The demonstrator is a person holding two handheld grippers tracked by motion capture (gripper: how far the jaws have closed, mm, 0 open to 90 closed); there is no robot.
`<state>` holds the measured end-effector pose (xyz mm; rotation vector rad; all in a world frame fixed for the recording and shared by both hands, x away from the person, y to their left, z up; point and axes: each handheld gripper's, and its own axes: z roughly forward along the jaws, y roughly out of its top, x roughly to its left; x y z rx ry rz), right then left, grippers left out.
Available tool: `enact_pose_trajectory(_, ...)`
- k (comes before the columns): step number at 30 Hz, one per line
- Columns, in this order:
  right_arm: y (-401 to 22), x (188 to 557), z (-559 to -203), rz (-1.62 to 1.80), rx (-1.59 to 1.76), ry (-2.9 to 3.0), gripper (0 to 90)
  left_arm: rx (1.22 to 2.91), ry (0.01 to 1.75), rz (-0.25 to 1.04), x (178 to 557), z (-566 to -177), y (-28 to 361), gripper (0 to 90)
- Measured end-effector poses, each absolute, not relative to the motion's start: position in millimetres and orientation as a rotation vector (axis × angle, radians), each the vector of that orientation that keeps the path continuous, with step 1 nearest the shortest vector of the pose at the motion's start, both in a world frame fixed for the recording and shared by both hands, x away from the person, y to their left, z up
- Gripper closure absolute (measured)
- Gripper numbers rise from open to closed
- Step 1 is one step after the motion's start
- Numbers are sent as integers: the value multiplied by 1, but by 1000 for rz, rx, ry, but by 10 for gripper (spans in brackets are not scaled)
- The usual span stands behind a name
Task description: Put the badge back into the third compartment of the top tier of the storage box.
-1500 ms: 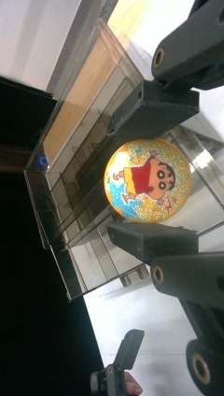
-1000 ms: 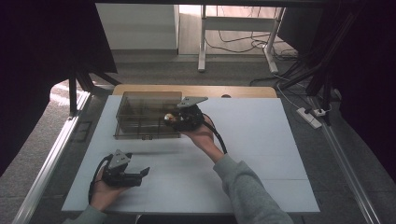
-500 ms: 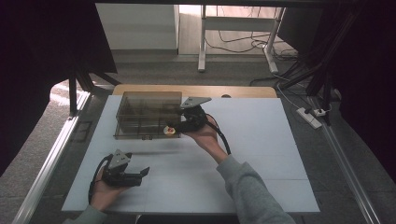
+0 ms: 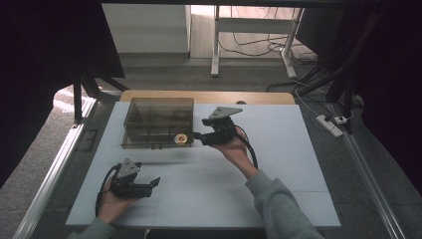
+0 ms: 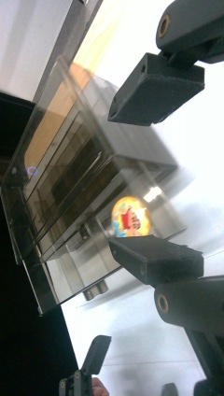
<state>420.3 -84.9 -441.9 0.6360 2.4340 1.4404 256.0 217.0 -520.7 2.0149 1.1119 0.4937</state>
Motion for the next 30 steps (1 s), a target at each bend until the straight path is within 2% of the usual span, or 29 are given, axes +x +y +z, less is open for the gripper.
enact_pose_trajectory(10, -116, 410, -444, 1431, 676, 2394, 331, 2010, 1104, 484, 259, -521, 217, 118)
enact_pose_trajectory(30, -198, 366, -454, 1341, 772, 2334, 328, 1989, 1100, 459, 259, -520, 219, 118)
